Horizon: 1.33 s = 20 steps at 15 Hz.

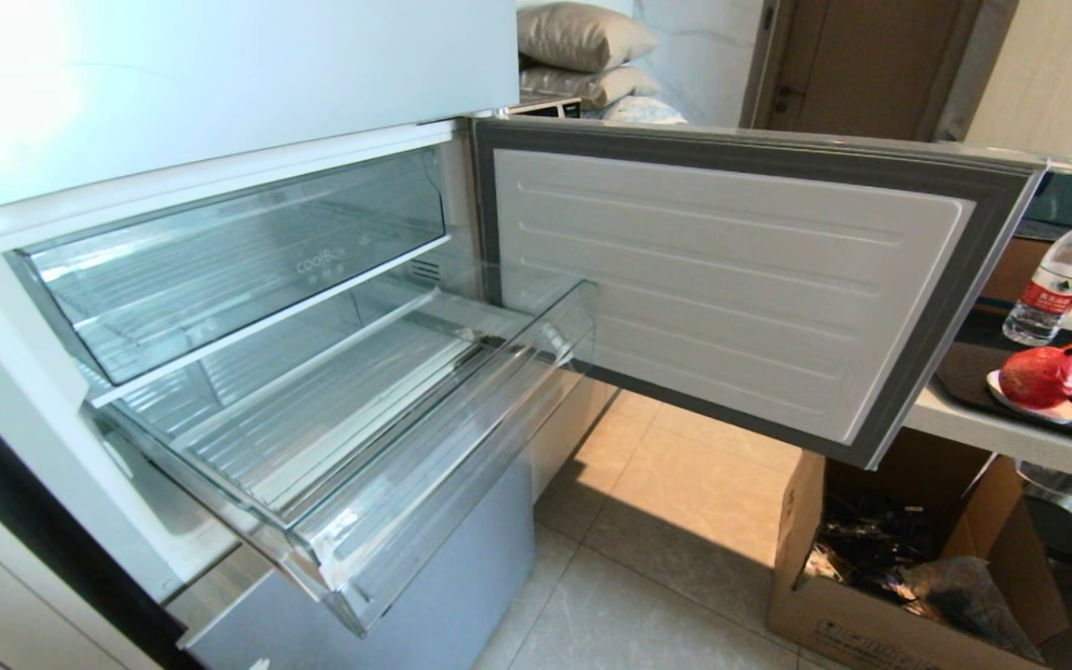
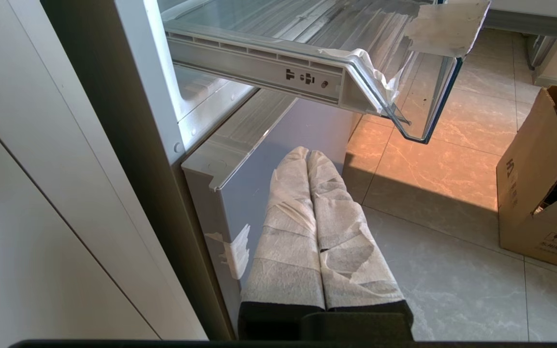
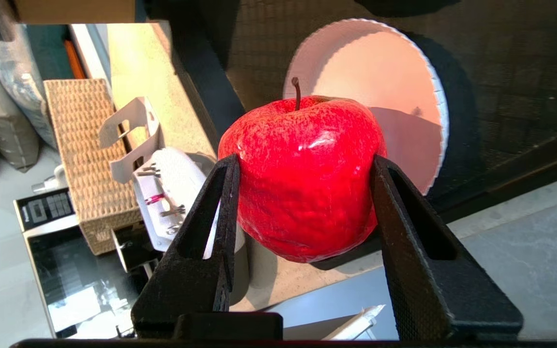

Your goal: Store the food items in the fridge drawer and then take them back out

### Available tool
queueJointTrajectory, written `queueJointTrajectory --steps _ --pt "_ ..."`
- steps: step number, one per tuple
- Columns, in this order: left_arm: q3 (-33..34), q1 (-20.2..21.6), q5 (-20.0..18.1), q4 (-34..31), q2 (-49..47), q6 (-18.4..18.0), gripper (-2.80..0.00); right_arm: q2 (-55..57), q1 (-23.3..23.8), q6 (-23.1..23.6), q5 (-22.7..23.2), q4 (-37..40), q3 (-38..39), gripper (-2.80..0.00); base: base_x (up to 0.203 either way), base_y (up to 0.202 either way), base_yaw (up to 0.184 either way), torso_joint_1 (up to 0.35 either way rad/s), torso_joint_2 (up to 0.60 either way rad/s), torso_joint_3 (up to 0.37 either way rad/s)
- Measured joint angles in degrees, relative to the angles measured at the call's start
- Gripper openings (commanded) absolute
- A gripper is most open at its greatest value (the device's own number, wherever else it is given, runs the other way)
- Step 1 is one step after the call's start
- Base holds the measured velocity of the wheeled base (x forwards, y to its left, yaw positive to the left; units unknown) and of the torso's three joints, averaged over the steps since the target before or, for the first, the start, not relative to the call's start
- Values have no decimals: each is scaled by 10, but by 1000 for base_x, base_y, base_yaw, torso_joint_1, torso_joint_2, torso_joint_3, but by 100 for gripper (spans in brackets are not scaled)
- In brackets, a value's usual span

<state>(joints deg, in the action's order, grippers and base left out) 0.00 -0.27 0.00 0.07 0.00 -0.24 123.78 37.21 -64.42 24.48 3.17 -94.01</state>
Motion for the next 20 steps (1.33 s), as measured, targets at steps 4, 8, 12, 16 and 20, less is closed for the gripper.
queueJointTrajectory --steps 4,8,12,16,20 --pt "0 0 0 0 0 0 -280 -10 0 33 -5 -1 -4 -280 0 0 0 0 0 0" --pt "0 0 0 0 0 0 -280 -12 0 136 -25 -2 5 -280 0 0 0 0 0 0" --pt "0 0 0 0 0 0 -280 -10 0 298 -93 -60 23 -280 0 0 0 0 0 0" --pt "0 0 0 0 0 0 -280 -5 -8 403 -105 -115 37 -280 0 0 0 0 0 0" --pt "0 0 0 0 0 0 -280 0 -32 437 -106 -129 38 -280 0 0 0 0 0 0"
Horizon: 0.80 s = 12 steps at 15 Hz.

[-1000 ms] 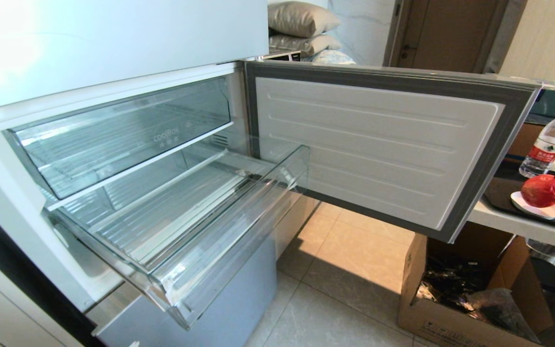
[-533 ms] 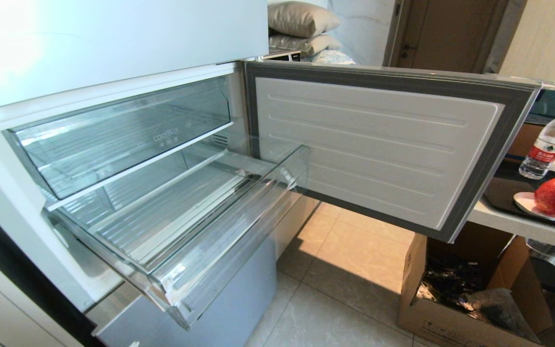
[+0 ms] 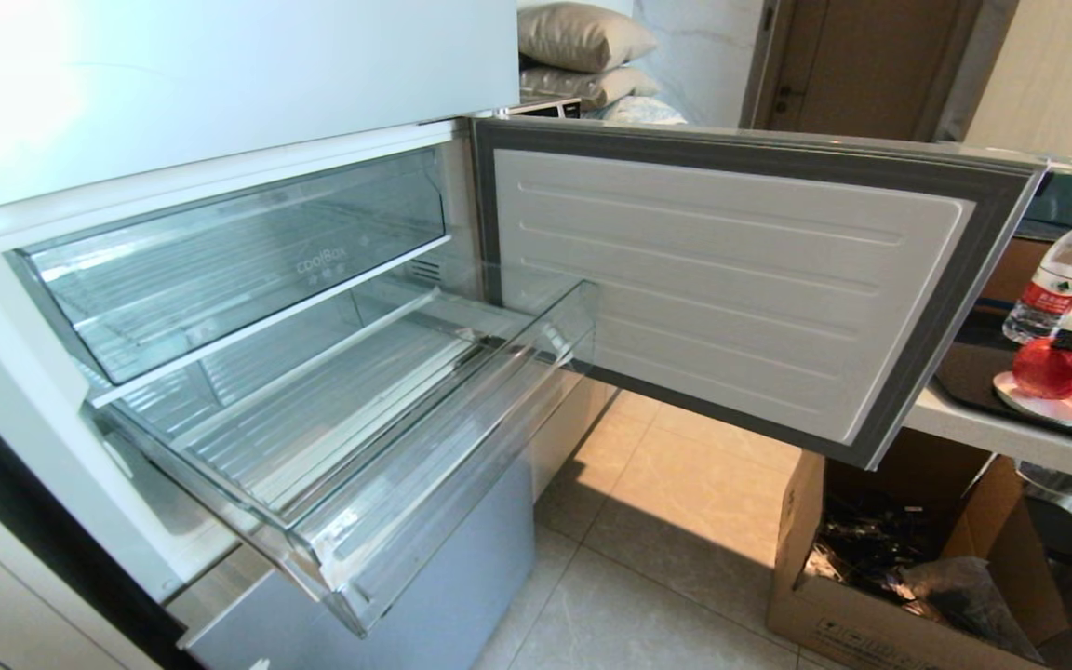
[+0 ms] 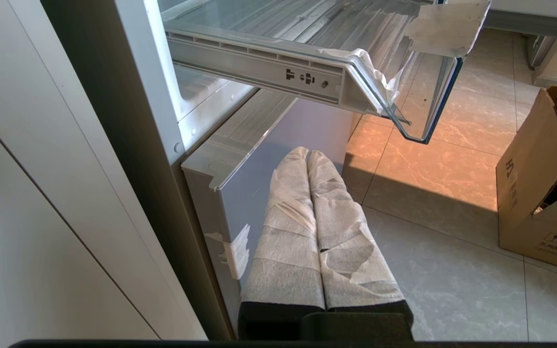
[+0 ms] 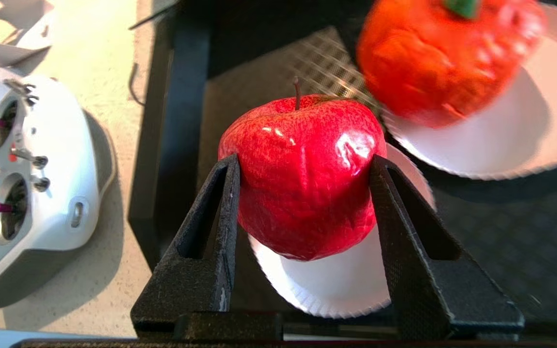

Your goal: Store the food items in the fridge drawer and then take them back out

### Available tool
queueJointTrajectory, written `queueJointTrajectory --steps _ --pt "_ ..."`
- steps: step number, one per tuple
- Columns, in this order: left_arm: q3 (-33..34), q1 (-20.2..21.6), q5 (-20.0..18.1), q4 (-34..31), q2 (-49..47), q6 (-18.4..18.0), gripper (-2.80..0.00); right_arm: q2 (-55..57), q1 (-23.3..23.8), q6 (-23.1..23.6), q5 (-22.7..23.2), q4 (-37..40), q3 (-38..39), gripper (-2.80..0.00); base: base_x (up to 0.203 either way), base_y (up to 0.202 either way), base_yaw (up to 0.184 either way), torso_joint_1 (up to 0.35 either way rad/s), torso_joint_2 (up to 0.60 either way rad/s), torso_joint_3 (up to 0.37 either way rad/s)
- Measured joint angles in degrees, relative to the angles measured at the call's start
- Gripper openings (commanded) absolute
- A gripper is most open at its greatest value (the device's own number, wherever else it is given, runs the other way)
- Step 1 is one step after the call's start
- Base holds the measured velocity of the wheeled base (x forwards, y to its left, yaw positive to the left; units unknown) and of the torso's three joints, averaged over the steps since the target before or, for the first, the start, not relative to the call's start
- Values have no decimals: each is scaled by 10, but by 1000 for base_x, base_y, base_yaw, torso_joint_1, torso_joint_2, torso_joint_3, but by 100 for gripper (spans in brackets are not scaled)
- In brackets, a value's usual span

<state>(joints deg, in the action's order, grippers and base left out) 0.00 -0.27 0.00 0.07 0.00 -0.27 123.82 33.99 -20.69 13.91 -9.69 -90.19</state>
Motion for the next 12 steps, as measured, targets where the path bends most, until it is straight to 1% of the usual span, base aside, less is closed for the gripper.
queueJointTrajectory --steps 3,6,8,9,12 --pt "0 0 0 0 0 0 -280 3 -18 17 -15 -22 0 -280 0 0 0 0 0 0" --pt "0 0 0 0 0 0 -280 3 -29 59 -26 -57 -2 -280 0 0 0 0 0 0" --pt "0 0 0 0 0 0 -280 3 -35 98 -45 -87 10 -280 0 0 0 0 0 0" --pt "0 0 0 0 0 0 -280 4 -38 111 -51 -112 22 -280 0 0 0 0 0 0" --pt "0 0 0 0 0 0 -280 2 -40 145 -55 -217 82 -280 0 0 0 0 0 0"
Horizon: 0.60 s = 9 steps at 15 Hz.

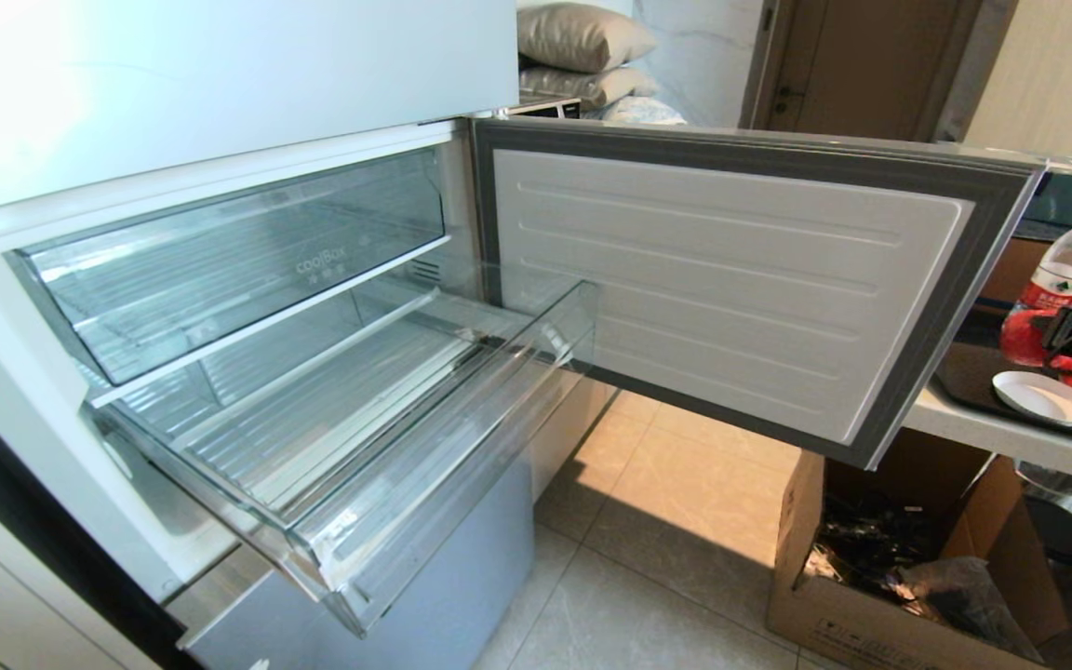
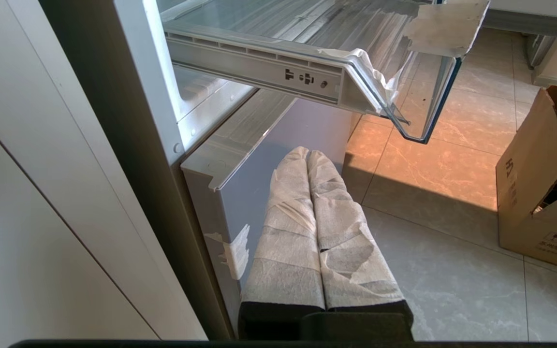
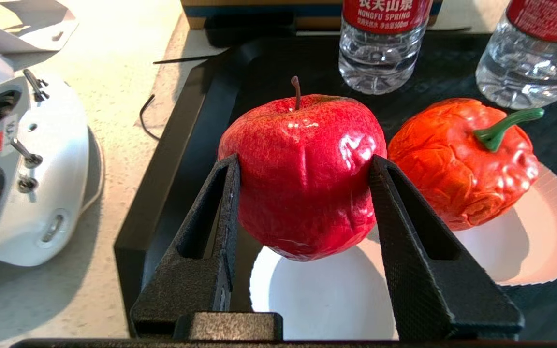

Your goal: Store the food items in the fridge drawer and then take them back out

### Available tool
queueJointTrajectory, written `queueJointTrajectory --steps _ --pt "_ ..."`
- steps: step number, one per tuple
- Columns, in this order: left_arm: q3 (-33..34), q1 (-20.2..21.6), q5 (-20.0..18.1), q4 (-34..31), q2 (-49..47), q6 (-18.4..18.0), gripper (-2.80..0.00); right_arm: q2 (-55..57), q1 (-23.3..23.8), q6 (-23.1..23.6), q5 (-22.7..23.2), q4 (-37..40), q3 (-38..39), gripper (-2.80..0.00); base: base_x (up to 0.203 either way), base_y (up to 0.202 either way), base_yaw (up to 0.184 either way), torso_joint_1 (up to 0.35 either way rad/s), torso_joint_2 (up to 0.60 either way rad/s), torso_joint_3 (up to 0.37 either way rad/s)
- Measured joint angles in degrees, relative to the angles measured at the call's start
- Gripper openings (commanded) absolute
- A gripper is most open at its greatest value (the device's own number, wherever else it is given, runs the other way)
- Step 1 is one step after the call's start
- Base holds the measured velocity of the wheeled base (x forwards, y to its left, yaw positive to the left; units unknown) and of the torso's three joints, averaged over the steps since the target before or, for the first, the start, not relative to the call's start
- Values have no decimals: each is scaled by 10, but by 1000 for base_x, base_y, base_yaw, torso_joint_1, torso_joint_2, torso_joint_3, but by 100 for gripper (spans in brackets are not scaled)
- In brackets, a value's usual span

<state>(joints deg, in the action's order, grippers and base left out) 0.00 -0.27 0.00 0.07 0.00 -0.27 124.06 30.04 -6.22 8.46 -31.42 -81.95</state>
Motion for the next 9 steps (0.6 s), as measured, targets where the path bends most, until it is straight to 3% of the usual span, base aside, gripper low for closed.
queueJointTrajectory --steps 9 --pt "0 0 0 0 0 0 -280 -9 -16 58 -28 -290 191 -280 0 0 0 0 0 0"
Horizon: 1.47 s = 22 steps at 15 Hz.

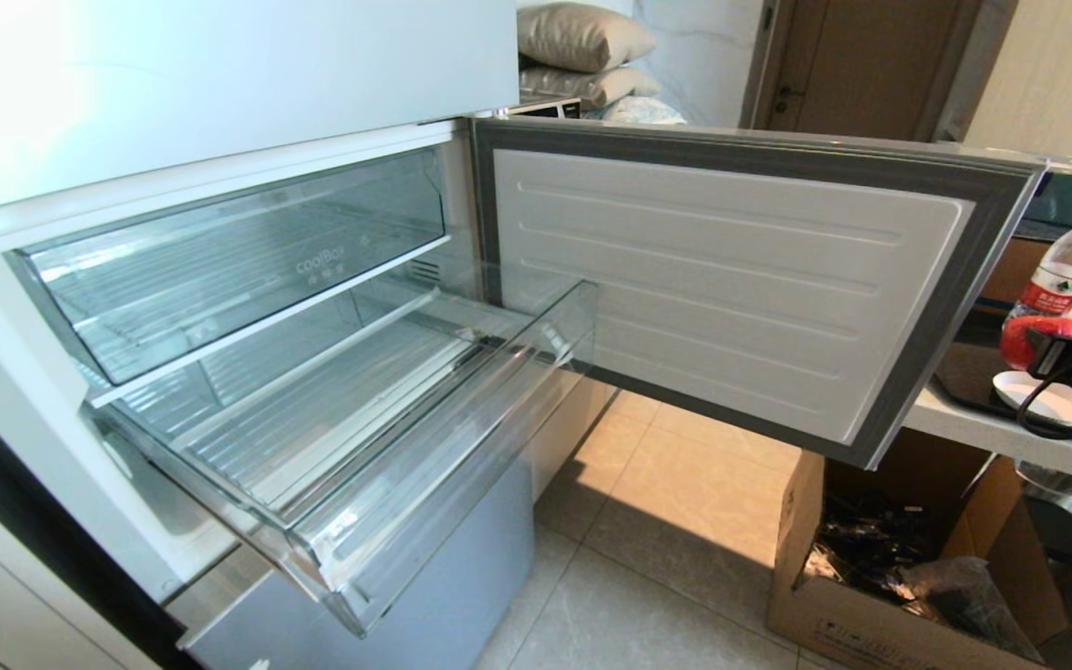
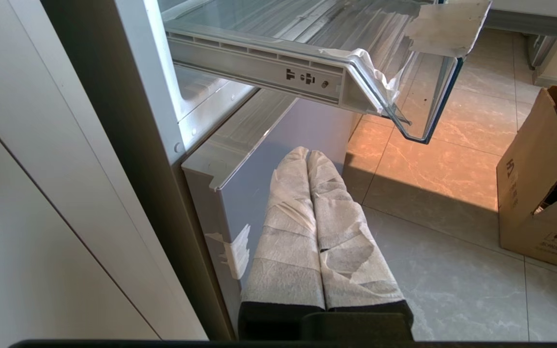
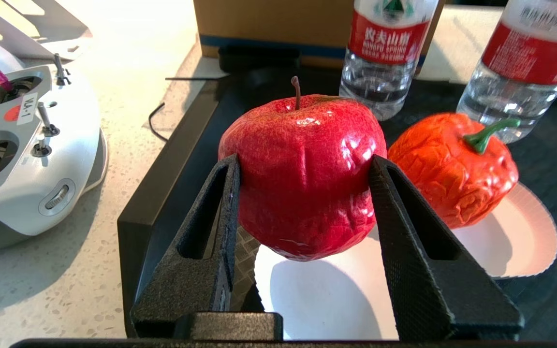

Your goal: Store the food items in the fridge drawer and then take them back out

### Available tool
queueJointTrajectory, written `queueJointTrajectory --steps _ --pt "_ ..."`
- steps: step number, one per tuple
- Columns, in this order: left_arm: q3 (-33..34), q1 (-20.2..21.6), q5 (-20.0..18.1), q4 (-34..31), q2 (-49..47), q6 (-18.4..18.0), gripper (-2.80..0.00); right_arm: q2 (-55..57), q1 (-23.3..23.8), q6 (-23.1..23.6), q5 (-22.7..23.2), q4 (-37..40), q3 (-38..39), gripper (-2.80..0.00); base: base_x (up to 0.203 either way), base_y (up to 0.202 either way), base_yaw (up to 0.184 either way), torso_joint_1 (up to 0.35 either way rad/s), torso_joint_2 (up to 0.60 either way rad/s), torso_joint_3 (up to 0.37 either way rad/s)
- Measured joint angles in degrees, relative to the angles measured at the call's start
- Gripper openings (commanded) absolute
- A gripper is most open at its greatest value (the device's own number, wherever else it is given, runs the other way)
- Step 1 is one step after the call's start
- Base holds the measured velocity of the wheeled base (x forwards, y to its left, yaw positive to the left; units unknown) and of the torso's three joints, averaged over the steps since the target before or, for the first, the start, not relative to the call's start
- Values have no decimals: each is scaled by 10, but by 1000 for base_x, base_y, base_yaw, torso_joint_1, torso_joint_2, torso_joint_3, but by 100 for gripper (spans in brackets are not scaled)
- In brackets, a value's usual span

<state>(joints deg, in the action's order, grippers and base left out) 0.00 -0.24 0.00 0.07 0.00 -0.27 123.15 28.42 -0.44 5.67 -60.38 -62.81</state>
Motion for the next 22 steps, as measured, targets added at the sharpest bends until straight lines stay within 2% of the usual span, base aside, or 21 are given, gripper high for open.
queueJointTrajectory --steps 5,8,14,19,22 --pt "0 0 0 0 0 0 -280 25 -8 5 -46 -118 39 -280 0 0 0 0 0 0" --pt "0 0 0 0 0 0 -280 41 -10 8 -54 -180 65 -280 0 0 0 0 0 0" --pt "0 0 0 0 0 0 -280 73 -13 24 -63 -244 83 -280 0 0 0 0 0 0" --pt "0 0 0 0 0 0 -280 85 -20 24 -64 -250 88 -280 0 0 0 0 0 0" --pt "0 0 0 0 0 0 -280 89 -27 24 -82 -259 87 -280 0 0 0 0 0 0"
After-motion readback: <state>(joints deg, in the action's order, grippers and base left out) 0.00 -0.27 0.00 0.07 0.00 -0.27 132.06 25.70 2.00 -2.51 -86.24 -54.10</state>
